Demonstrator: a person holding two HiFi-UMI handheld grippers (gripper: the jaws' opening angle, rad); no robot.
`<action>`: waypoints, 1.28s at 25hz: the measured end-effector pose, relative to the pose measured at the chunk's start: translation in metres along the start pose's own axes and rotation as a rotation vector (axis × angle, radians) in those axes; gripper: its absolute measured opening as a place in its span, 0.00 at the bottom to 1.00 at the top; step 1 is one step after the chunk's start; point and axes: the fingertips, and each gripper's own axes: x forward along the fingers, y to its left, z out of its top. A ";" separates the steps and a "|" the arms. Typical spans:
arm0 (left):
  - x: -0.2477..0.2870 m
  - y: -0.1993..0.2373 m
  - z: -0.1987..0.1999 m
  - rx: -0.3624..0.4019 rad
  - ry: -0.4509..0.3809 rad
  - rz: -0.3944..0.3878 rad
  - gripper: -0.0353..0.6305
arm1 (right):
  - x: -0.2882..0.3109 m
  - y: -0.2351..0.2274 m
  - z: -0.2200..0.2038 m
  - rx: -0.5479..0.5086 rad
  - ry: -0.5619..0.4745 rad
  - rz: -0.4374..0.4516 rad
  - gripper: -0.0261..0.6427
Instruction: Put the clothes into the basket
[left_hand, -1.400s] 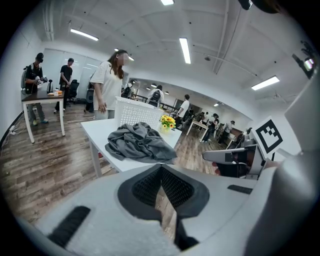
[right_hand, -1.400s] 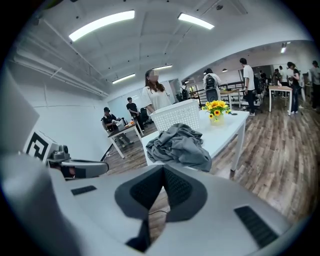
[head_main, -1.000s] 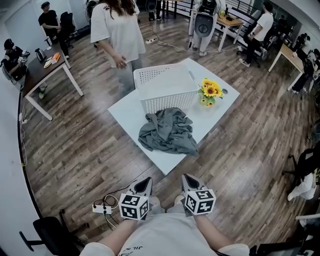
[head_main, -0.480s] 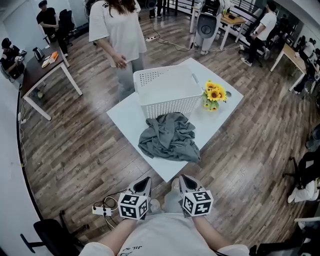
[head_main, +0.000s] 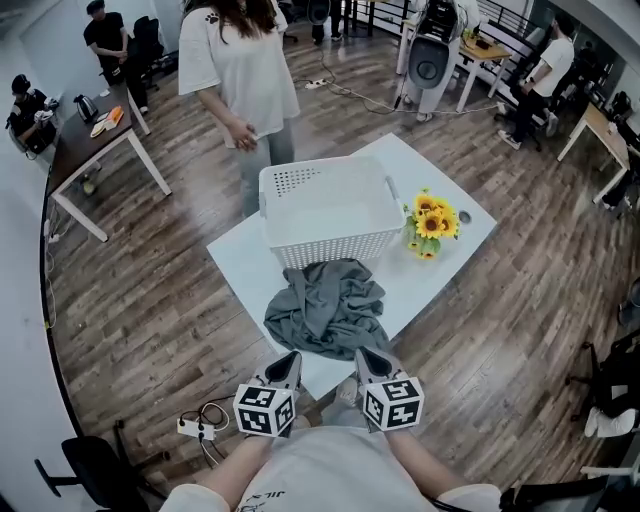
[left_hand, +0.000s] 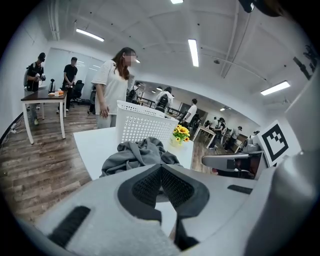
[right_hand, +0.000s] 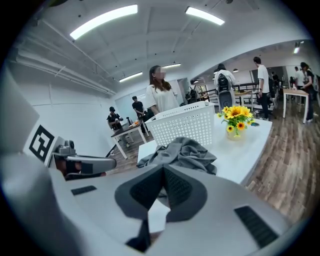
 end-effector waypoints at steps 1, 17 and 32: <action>0.006 -0.001 0.004 -0.001 -0.003 0.005 0.07 | 0.003 -0.004 0.005 -0.006 0.001 0.009 0.06; 0.050 0.010 0.041 0.019 0.025 -0.010 0.07 | 0.033 -0.032 0.038 0.012 0.000 -0.003 0.06; 0.057 0.029 0.032 0.061 0.106 -0.113 0.15 | 0.045 -0.033 0.030 -0.017 0.002 -0.045 0.15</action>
